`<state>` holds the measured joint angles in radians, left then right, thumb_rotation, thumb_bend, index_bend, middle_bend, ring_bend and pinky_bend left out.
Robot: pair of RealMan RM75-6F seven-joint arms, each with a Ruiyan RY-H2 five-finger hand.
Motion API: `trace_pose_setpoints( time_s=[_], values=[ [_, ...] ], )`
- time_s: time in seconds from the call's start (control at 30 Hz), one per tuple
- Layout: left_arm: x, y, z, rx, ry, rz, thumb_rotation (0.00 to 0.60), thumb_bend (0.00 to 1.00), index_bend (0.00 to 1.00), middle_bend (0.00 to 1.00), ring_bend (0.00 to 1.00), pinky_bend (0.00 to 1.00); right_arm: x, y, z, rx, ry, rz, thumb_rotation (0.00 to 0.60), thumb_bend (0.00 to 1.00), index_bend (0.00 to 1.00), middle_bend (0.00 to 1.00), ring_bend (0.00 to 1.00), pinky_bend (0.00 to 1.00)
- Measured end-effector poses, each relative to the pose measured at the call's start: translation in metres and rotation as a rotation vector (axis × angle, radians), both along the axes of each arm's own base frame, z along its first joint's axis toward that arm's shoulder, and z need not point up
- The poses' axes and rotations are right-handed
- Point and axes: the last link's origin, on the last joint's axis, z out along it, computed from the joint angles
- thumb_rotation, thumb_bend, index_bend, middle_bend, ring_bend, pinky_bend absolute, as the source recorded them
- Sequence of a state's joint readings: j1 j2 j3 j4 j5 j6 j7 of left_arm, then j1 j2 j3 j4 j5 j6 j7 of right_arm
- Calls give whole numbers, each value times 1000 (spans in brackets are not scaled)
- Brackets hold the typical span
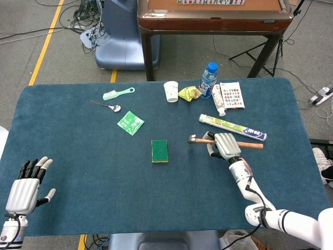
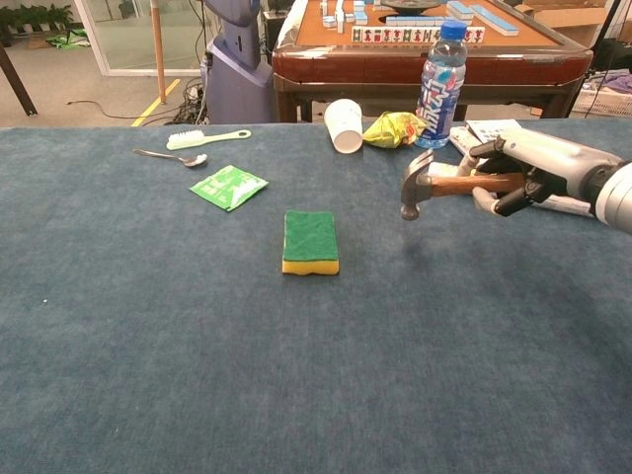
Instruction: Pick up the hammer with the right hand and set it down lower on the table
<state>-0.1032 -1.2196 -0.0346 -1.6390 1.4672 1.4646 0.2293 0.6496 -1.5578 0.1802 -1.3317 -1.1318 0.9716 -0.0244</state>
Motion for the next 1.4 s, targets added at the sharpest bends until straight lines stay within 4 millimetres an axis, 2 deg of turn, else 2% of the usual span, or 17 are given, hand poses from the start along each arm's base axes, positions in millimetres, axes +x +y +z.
trace_pose_setpoints(
  time_s=[0.27,0.7,1.17,1.4],
  values=[
    [1,-2,1,6,-3,-2,600,221,111,90,48,0,7,0,4,-11,-28,34,600,664,720,812,689,724],
    [3,-7,6,26,-12,0,600,221,112,90,48,0,24,-1,9,3,-55,78,600,743,735,848,750,833],
    [3,-15,14,56,-9,6,600,221,112,90,48,0,56,-4,-1,59,-98,134,600,831,761,895,817,923],
    [1,-18,15,61,-8,12,600,221,111,90,48,0,60,-5,-14,74,-133,116,600,847,769,914,839,941]
  ],
)
